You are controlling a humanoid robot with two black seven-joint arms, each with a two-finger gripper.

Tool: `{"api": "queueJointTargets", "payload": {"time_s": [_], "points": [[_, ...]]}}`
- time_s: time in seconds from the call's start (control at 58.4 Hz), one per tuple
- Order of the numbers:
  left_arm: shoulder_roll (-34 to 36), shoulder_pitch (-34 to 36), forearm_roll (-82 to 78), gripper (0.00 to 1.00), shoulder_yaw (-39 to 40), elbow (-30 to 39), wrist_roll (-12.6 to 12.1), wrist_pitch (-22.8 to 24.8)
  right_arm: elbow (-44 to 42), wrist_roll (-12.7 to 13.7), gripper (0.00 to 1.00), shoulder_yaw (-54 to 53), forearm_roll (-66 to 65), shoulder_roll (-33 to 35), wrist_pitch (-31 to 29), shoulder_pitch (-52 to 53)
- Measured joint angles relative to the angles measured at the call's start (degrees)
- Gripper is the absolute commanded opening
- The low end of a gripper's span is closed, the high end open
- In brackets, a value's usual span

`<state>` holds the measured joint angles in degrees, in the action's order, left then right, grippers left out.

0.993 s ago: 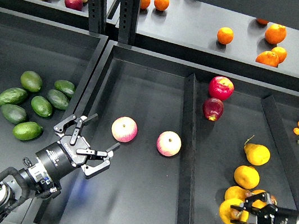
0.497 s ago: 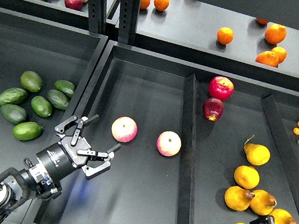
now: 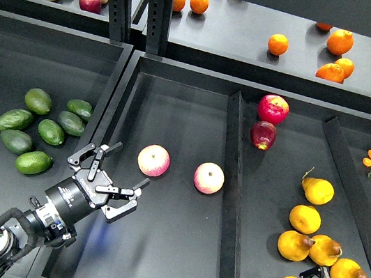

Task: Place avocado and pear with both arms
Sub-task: 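Carry the pear into the pear bin and open the right gripper, then withdraw the right gripper back toward the middle bin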

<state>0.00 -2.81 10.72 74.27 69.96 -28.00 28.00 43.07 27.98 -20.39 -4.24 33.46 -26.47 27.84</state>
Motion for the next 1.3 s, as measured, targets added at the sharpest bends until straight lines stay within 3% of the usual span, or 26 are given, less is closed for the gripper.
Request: {"api": "queueJointTargets", "payload": {"time_s": [0.206,0.651,0.874,1.028,1.302], "points": [[0.0,0.0,0.0,0.99,0.0,0.0,0.0,0.0,0.47,0.07,0.98,-0.07,-0.28,1.11,0.13,0.65],[0.0,-0.18,0.0,0.99,-0.43,-0.15,0.0,0.0,4.61,0.02,0.99,-0.4,1.26,8.36,0.01,5.65],[0.0,-0.21,-0.16,0.99,-0.75,-0.25,0.0,0.0,6.33,0.01,0.99,-7.15,7.6,12.45,0.13,7.41],[0.0,-0.53,-0.35,0.99,-1.52,-0.34,0.0,0.0,4.69,0.01,0.99,-16.69,10.26,9.27,1.29,6.73],[0.0,-0.79,-0.44,0.99,-1.77,-0.43,0.0,0.0,-3.36,0.01,0.99,-35.4,10.74,-5.22,2.46,2.0]]}}
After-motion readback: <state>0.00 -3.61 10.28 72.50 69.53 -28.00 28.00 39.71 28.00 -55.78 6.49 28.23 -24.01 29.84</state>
